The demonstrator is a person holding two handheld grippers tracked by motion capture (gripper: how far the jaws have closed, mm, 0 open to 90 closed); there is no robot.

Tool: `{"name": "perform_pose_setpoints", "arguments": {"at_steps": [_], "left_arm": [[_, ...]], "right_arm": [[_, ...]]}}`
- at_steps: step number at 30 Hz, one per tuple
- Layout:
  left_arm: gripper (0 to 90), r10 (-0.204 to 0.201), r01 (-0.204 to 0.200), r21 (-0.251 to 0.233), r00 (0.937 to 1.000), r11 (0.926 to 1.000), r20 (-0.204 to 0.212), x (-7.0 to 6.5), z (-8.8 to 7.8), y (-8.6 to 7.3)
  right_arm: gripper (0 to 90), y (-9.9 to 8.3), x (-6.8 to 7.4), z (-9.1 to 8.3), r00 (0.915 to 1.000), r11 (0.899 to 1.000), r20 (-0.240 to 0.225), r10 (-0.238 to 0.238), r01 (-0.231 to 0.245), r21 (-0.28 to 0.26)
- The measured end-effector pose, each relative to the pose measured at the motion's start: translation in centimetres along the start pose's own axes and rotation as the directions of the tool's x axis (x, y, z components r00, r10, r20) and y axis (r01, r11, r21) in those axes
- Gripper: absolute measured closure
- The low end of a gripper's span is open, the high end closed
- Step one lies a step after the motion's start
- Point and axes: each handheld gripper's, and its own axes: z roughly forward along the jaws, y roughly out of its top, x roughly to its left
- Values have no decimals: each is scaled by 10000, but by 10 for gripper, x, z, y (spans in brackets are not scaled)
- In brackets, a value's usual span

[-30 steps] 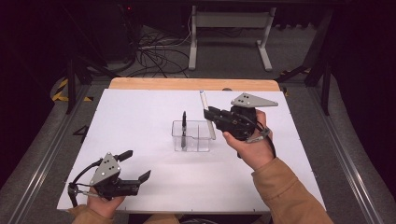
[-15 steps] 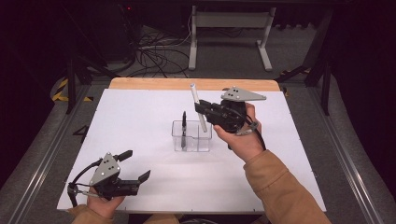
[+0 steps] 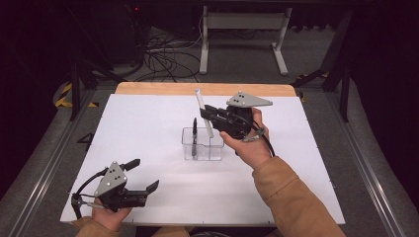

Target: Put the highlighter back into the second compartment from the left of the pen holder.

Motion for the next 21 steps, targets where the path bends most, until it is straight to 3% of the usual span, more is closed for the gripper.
{"name": "perform_pose_setpoints", "arguments": {"at_steps": [5,21], "left_arm": [[111,-33,33,19,10000,10000,40,0,1,0],[111,-16,16,-50,10000,10000,-19,1,-1,-2]], "right_arm": [[794,-5,-1,12,9999,9999,19,-141,141,-100],[793,-33,-11,36,9975,9993,635,314,-325,171]]}}
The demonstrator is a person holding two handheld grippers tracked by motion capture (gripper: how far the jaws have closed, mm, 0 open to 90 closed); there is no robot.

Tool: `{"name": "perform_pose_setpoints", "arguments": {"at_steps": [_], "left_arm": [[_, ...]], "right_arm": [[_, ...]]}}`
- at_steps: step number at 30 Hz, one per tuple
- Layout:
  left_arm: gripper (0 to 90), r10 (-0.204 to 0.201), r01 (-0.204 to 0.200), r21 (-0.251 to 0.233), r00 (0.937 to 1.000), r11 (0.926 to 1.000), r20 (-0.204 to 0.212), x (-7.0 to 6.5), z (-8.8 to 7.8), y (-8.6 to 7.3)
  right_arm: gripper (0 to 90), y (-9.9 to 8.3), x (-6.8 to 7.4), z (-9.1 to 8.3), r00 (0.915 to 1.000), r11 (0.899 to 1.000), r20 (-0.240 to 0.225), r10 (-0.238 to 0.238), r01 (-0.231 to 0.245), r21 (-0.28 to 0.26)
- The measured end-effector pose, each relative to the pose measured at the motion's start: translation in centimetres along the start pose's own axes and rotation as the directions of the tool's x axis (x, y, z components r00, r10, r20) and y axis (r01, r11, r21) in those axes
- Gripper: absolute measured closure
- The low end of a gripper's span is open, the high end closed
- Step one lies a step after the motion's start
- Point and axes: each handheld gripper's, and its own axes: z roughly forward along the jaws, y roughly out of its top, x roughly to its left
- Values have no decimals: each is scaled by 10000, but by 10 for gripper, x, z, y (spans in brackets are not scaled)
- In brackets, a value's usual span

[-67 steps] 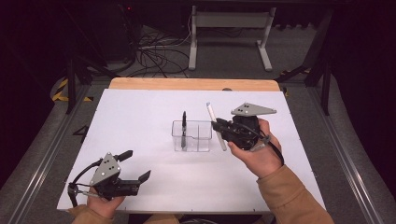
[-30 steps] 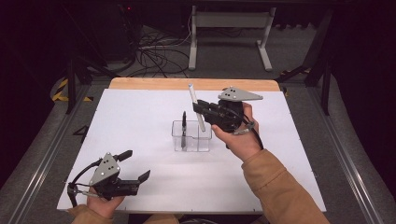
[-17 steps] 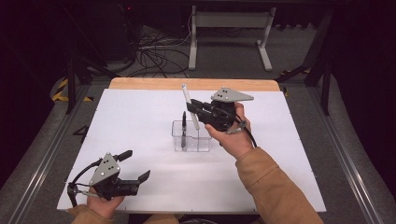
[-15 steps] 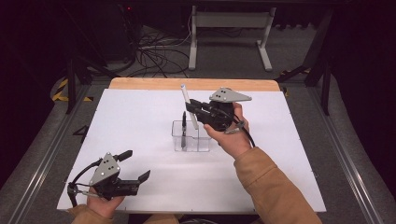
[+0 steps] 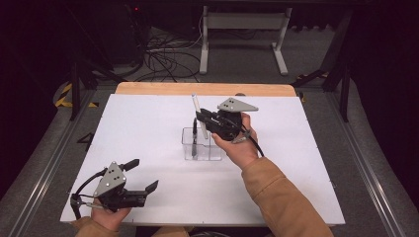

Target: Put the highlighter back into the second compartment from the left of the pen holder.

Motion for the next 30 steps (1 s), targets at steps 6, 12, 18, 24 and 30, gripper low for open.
{"name": "perform_pose_setpoints", "arguments": {"at_steps": [6,12,18,24,30], "left_arm": [[113,-2,2,-60,10000,10000,-1,0,-1,0],[113,15,-15,-5,10000,10000,-3,0,-1,0],[113,-3,3,-22,10000,10000,5,0,-1,0],[112,6,-6,10,10000,10000,30,0,-1,0],[112,4,-4,-10,10000,10000,9,0,-1,0]], "right_arm": [[793,-13,2,5,9984,9991,531,178,-198,376],[793,-19,5,8,9954,9980,927,248,-300,554],[792,-20,6,7,9943,9970,1032,280,-353,693],[773,-21,6,7,9947,9964,1009,207,-289,802],[584,-18,4,0,9936,9981,1102,-236,171,594]]}}
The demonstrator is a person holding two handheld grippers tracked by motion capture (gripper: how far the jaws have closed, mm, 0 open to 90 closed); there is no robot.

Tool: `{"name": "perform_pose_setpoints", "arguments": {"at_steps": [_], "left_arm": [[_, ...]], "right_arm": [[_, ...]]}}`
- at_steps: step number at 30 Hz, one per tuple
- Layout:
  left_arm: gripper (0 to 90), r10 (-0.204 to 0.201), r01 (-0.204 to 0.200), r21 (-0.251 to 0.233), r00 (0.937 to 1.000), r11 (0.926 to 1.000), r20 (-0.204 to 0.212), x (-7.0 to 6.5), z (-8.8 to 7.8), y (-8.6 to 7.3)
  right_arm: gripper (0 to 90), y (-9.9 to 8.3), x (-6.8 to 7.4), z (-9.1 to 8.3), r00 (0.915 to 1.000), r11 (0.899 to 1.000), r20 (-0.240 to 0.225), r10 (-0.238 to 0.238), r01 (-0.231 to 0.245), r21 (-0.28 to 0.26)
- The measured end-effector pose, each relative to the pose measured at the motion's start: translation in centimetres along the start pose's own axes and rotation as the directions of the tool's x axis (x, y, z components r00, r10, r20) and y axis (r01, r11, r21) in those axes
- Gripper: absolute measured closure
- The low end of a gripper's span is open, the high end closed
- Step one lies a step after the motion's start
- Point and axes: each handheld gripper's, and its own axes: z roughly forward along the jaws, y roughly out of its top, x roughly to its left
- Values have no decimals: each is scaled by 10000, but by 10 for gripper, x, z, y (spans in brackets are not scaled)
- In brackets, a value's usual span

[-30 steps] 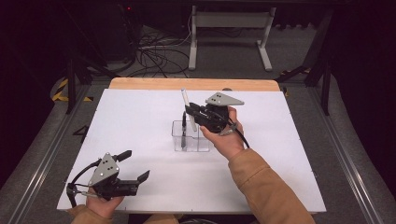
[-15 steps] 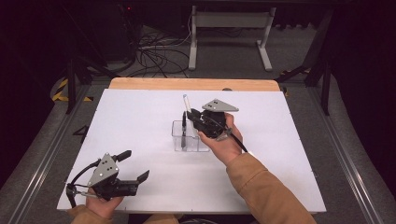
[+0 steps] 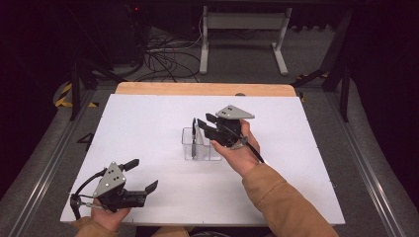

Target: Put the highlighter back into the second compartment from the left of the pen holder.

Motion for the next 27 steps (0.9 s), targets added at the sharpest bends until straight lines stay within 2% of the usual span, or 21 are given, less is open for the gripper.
{"name": "perform_pose_setpoints", "arguments": {"at_steps": [5,11,17,27], "left_arm": [[112,10,-10,26,10000,10000,-13,0,0,0],[111,15,-15,31,10000,10000,-26,-1,0,1],[111,16,-16,47,10000,10000,-32,-1,1,1],[111,0,0,28,10000,10000,-42,0,0,1]], "right_arm": [[488,10,1,-17,9997,9983,-202,-107,95,-582],[429,21,1,-42,9992,9954,-388,-81,44,-958],[342,26,-4,-60,9990,9963,-430,-78,41,-857],[279,26,-12,-72,9990,9977,-348,-283,260,-632]]}}
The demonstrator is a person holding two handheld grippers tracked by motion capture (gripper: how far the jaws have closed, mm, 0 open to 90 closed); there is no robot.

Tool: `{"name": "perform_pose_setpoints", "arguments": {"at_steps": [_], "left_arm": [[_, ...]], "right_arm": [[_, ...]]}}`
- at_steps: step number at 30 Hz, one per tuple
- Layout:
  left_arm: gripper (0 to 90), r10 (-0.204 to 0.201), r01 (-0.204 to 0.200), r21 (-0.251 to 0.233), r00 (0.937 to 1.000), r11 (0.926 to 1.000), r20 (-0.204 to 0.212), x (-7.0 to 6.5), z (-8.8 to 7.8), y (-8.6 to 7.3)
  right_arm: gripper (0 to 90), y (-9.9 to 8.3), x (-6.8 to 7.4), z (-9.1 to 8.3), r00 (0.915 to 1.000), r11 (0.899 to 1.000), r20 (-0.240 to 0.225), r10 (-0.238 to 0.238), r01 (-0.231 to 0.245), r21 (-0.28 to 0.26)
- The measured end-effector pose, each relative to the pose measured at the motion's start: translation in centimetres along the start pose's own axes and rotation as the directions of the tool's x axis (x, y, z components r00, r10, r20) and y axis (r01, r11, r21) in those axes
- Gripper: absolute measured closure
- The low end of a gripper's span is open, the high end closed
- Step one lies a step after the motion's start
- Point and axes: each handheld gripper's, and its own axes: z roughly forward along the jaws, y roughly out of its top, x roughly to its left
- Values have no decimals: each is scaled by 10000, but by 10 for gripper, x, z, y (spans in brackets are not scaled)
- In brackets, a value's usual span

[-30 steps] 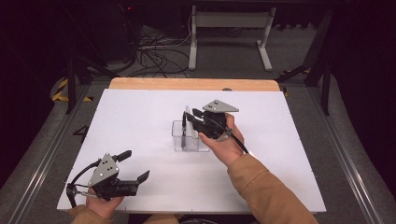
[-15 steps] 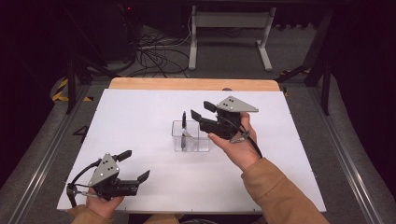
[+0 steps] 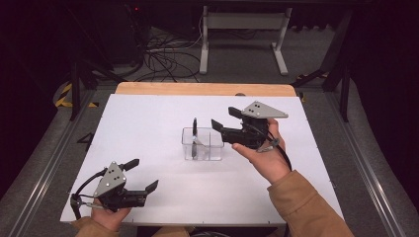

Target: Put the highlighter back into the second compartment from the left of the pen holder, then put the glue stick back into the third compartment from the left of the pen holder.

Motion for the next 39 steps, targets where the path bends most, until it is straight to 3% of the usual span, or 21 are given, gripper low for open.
{"name": "perform_pose_setpoints", "arguments": {"at_steps": [8,15,22,31,35,39], "left_arm": [[111,3,-3,-4,10000,10000,-2,0,1,1],[111,-10,10,-39,10000,10000,16,0,3,2],[111,-16,16,-82,10000,10000,-31,0,2,1],[111,13,-13,-31,10000,10000,-61,-1,2,1],[111,18,-19,-55,10000,10000,-76,0,2,1],[111,-44,44,-118,10000,9999,-52,-1,2,1]], "right_arm": [[239,-6,-8,-18,9997,9971,145,-219,208,733],[239,-14,-20,-34,9990,9846,414,-189,114,1746],[239,-33,-29,-43,9967,9511,574,-570,368,3066],[241,-51,-38,-49,9955,9087,728,-606,248,4167],[272,-57,-41,-51,9967,8845,687,-439,68,4666],[280,-63,-43,-51,9964,8480,751,-404,-56,5300]]}}
